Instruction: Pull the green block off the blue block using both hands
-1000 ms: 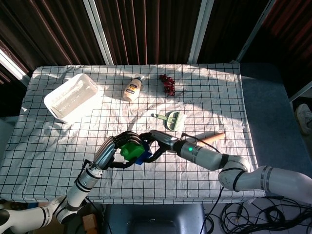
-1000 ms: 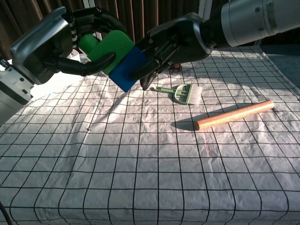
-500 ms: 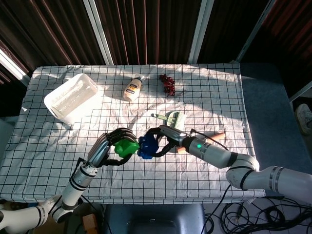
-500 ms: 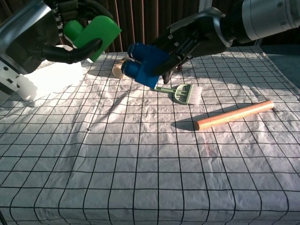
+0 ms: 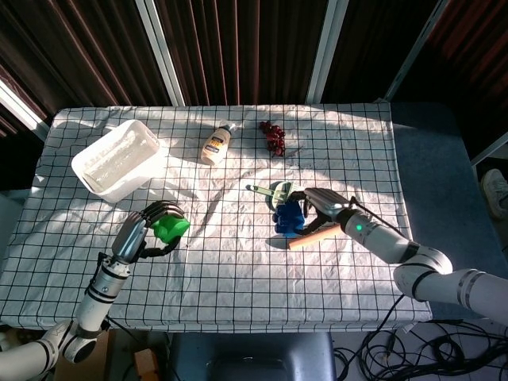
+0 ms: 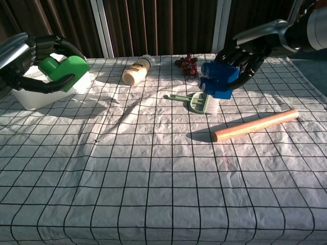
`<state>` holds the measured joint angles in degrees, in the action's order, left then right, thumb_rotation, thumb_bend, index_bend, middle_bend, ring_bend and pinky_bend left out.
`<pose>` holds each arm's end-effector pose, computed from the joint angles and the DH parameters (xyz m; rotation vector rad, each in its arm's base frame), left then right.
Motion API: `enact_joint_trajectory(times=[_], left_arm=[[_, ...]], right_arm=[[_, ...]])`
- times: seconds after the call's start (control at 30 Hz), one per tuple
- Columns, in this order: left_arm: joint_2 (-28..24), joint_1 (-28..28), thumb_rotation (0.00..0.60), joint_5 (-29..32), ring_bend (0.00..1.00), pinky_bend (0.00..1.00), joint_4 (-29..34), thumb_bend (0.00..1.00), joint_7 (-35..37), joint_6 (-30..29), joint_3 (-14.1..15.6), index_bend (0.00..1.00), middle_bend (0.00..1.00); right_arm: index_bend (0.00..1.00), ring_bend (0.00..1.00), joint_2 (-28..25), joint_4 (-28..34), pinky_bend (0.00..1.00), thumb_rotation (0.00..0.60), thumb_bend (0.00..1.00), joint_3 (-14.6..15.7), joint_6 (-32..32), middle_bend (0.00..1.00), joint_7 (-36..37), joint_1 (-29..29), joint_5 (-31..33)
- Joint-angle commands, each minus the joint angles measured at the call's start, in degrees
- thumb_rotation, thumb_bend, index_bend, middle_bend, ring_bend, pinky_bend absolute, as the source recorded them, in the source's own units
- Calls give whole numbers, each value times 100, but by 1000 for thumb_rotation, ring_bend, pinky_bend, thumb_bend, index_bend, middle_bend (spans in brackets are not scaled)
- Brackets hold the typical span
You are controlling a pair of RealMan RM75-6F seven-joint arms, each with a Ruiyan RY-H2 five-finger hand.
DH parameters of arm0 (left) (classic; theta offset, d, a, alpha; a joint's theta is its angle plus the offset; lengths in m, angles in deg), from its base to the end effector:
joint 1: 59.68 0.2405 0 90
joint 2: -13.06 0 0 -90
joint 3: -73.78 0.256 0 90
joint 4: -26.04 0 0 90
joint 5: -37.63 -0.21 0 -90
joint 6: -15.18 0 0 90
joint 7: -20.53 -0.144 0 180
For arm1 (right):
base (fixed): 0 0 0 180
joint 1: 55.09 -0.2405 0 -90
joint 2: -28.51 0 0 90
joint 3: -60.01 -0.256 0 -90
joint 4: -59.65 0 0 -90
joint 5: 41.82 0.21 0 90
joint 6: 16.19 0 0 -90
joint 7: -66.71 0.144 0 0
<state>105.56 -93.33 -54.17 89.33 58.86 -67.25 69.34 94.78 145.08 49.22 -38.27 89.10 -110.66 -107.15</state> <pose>-0.2004 0.3235 0.0303 -1.5941 -1.1590 -1.7280 -0.1399 -0.4023 0.0658 1.9377 -1.4916 0.7848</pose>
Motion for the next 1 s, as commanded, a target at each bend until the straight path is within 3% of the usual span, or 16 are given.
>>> enact_joint_trajectory(times=[0.03,0.17,0.33,0.43,0.5,0.57,0.67,0.83,0.9,1.0], left_arm=[[420,119,600,278,430,793,-818,714,454,539,198,573,513],[691,96,600,292,340,699,-1353,670,561,821,283,519,458],[942,37,600,294,218,531,-1738,589,654,1034,299,427,372],[1024,4,600,311,165,310,-1861,517,727,1134,283,351,300],[1032,-9,600,313,82,202,-1886,464,729,1201,292,282,236],[996,-19,600,312,18,119,-1867,413,707,1289,316,200,152],[922,-15,600,340,0,23,-1771,339,625,1346,302,78,27],[662,75,600,320,0,2,-1392,314,449,1144,271,39,0],[420,202,600,227,0,0,-1106,314,297,797,283,38,0],[-184,538,600,168,0,0,-580,339,-449,245,327,38,0]], right_arm=[[734,365,675,-760,313,600,337,740,-1062,626,-1803,-43,1511],[643,300,953,-813,277,600,337,863,-1373,568,-2462,-132,2316],[484,215,1144,-796,200,600,337,913,-1584,452,-2912,-158,2654],[332,145,1180,-773,138,600,337,952,-1543,339,-3098,-172,2740],[142,76,1175,-748,83,600,335,923,-1487,215,-3109,-162,2735],[35,31,1158,-717,49,600,311,877,-1433,139,-3060,-135,2689],[0,0,1093,-639,8,600,248,808,-1375,59,-2972,-76,2590],[0,0,759,-247,0,600,206,665,-1289,8,-2720,78,2319],[0,0,502,130,0,600,205,569,-1501,0,-2515,297,1941],[0,0,12,806,0,600,204,658,-2388,0,-2373,902,992]])
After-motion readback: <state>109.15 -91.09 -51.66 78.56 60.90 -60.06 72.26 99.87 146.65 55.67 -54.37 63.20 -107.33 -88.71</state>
